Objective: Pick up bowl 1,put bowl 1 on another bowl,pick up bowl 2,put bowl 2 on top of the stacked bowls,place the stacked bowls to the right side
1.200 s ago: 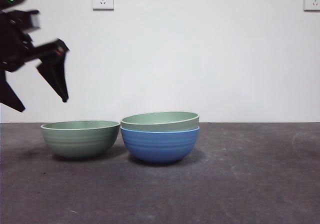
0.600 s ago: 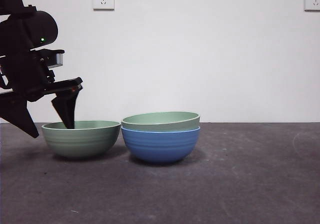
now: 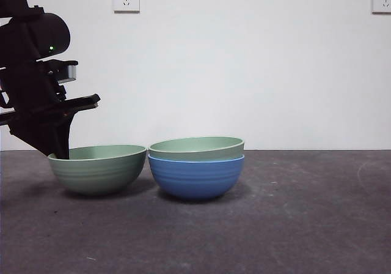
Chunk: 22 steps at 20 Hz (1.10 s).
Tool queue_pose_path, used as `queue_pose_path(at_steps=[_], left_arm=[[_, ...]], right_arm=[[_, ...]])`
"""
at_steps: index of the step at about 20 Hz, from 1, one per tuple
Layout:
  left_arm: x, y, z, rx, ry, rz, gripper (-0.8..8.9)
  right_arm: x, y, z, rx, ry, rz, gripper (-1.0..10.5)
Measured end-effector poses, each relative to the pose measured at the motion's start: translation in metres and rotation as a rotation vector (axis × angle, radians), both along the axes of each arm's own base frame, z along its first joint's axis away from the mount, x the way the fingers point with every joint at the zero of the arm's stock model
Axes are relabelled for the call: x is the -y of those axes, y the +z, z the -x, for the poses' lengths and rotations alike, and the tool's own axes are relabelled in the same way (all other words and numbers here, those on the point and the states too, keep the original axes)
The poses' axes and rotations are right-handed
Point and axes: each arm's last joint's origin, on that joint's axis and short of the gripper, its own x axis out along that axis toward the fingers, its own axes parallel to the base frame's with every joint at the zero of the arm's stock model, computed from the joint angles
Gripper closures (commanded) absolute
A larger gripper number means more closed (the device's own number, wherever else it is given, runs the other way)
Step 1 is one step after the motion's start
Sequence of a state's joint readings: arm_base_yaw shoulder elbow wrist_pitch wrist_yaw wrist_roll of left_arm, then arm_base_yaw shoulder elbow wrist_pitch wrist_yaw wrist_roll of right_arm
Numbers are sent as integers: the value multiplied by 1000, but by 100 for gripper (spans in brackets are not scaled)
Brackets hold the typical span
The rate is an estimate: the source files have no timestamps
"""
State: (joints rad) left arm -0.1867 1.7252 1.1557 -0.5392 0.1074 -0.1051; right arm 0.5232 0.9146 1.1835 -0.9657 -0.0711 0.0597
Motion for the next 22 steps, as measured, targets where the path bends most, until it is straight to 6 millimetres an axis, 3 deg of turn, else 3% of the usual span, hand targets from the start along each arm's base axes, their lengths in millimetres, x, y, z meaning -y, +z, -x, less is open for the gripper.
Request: queue_pose_path(at_steps=[3,8,11,17,22], left_arm=[[0,18,1,2,0,0,822],[5,87,13,160,-24,36,822],[24,118,24,200,-103,57,822],[87,120,33,279,-288,104,822],[113,91,20,234,-315,110,822]], right_arm=[[0,-1,0,-9,0,5,725],[0,-1,0,-10,0,6,725],[0,-1,0,-10,0,6,725],[0,-1,1,-13,0,7,725],[2,-4,3,-50,0,29,725]])
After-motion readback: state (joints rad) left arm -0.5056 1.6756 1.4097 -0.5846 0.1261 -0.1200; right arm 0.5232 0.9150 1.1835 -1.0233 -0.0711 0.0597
